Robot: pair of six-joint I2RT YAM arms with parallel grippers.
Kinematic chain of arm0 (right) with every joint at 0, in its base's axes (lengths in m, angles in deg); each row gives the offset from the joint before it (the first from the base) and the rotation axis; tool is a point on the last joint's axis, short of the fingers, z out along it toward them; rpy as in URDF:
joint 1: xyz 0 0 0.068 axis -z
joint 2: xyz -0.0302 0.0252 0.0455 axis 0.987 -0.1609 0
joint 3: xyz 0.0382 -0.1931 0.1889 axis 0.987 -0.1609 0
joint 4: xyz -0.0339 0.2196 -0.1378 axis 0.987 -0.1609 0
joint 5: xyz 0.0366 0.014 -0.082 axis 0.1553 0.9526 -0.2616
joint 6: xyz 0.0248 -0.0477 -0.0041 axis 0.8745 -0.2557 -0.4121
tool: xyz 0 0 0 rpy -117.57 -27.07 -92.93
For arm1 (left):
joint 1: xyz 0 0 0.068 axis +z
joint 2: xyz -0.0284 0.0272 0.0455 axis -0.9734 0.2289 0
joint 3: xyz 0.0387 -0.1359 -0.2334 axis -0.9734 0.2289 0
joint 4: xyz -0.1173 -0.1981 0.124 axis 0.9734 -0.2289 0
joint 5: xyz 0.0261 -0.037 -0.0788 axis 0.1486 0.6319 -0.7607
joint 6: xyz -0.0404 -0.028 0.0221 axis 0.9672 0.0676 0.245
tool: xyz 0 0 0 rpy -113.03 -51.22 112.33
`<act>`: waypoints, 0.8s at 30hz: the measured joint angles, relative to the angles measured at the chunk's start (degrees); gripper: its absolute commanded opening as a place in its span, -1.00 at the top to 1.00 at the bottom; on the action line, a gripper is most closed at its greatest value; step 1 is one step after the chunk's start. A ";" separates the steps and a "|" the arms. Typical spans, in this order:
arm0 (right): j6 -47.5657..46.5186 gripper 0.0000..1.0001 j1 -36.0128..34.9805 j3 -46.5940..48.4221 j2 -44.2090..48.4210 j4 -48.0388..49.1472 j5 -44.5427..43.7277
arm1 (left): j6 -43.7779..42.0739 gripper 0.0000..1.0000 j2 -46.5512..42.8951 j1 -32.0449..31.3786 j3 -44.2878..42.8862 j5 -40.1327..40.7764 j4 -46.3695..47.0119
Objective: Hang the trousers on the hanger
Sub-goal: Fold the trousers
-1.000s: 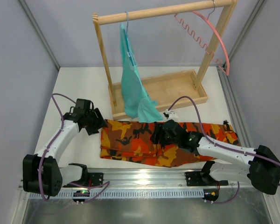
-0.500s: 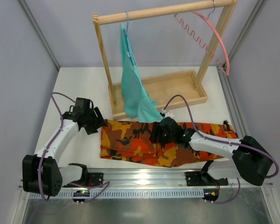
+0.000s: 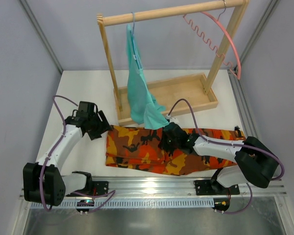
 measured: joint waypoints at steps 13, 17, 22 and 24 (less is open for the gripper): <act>0.24 0.92 2.27 6.75 15.06 -24.22 -7.93 | -2.84 -0.40 -1.27 0.00 -6.56 2.12 -2.49; 0.09 0.92 5.88 8.74 19.37 -33.75 -9.75 | -2.99 -0.41 -1.29 0.00 -6.56 2.21 -3.34; -1.73 0.93 13.00 12.33 24.76 -45.94 -11.23 | -2.99 -0.41 -1.51 0.00 -6.32 1.79 -3.37; -2.60 0.93 16.33 14.60 26.21 -50.23 -11.89 | -2.93 -0.42 -2.03 -0.17 -5.66 1.29 -3.08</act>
